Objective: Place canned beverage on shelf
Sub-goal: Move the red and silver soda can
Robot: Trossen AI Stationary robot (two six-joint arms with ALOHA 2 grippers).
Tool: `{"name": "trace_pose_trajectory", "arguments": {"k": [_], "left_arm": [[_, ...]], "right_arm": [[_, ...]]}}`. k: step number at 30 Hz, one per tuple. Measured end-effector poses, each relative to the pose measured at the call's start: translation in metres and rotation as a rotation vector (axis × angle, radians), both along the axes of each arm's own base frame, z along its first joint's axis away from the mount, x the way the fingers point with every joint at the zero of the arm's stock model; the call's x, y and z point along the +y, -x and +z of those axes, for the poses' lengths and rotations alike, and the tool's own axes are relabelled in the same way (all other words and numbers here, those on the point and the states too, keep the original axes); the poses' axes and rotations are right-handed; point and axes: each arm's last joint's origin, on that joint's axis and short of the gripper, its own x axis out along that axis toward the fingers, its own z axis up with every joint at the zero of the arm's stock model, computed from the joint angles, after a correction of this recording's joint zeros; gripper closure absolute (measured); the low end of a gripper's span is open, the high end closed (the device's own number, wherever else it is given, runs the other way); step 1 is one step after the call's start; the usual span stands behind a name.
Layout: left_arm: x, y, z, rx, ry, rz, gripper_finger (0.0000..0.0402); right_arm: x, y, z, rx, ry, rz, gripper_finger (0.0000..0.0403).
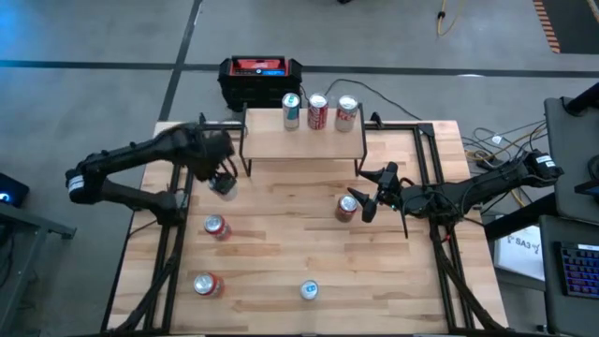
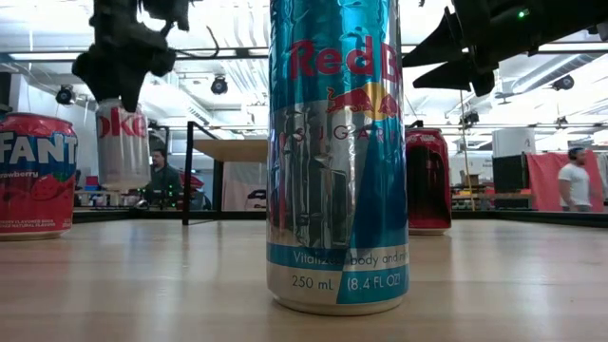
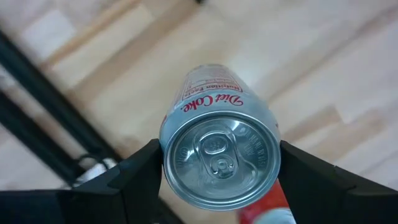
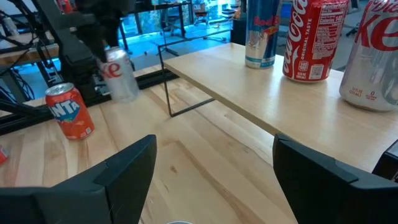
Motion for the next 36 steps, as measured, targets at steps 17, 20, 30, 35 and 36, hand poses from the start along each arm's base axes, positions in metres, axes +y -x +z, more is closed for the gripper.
{"name": "trace_pose_trajectory", "arguments": {"k": [17, 20, 30, 35, 36], "left_arm": [[-0.026, -0.111, 0.009, 0.011, -0.009, -0.232, 0.0142], [-0.023, -0.136, 0.015, 0.036, -0.028, -0.299, 0.0142], [-0.014, -0.205, 0.019, 0.042, -0.088, -0.508, 0.0142], [-0.012, -0.236, 0.01, 0.029, -0.104, -0.603, 0.0142], [-0.012, -0.241, 0.008, 0.028, -0.102, -0.624, 0.0142]], "right_arm": [[0.0, 0.0, 0.0, -0.001, -0.001, 0.0, 0.0103], [0.0, 0.0, 0.0, 0.0, 0.0, 0.0, 0.0103], [0.0, 0.0, 0.0, 0.0, 0.0, 0.0, 0.0103], [0.0, 0.0, 0.0, 0.0, 0.0, -0.001, 0.0103], [0.0, 0.0, 0.0, 0.0, 0.0, 0.0, 0.0103]]}}
